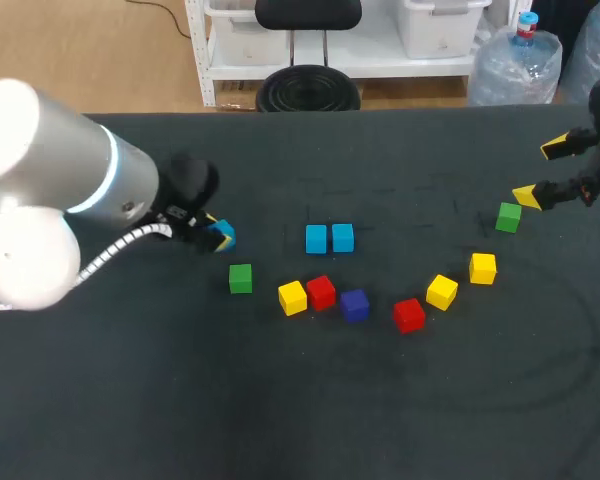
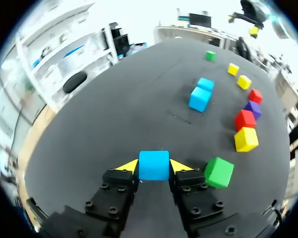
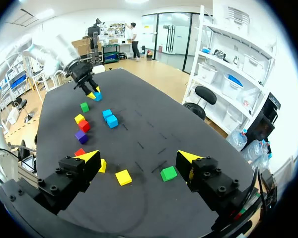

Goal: Place the blue cubes, place green cubes on the blue cubes, place the yellow cubes on the green cubes, then place the red cubes on the yellow cubes, and place purple cube on the red cubes.

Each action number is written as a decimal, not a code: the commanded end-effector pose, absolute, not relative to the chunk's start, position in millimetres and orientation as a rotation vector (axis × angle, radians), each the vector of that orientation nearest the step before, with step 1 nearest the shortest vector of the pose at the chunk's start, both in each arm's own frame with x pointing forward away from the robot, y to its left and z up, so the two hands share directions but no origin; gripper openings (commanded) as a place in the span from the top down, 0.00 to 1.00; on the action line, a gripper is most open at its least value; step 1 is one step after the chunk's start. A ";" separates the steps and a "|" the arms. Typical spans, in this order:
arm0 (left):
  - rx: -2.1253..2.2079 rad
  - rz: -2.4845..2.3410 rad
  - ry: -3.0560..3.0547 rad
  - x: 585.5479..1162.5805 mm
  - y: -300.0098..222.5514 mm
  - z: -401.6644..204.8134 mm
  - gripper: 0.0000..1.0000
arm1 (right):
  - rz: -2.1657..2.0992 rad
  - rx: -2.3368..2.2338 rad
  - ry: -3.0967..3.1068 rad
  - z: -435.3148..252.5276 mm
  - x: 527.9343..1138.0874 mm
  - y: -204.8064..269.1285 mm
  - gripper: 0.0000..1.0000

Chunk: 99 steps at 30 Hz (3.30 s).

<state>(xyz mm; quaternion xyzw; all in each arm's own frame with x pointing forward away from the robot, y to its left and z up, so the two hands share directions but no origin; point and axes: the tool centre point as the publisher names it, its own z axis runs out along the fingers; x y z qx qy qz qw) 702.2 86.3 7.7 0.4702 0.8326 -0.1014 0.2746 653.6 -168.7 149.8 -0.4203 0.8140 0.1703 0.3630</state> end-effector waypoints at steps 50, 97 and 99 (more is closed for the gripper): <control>1.783 -0.562 1.794 701.2 27.5 24.1 1.00 | 0.435 -1.081 2.097 149.9 653.1 -168.2 0.00; 1.854 -0.616 1.736 702.8 -4.5 -0.3 1.00 | 0.435 -1.081 2.097 149.9 653.1 -168.2 0.00; 1.861 -0.616 1.734 702.9 -4.6 -1.3 1.00 | 0.435 -1.081 2.097 149.9 653.1 -168.2 0.00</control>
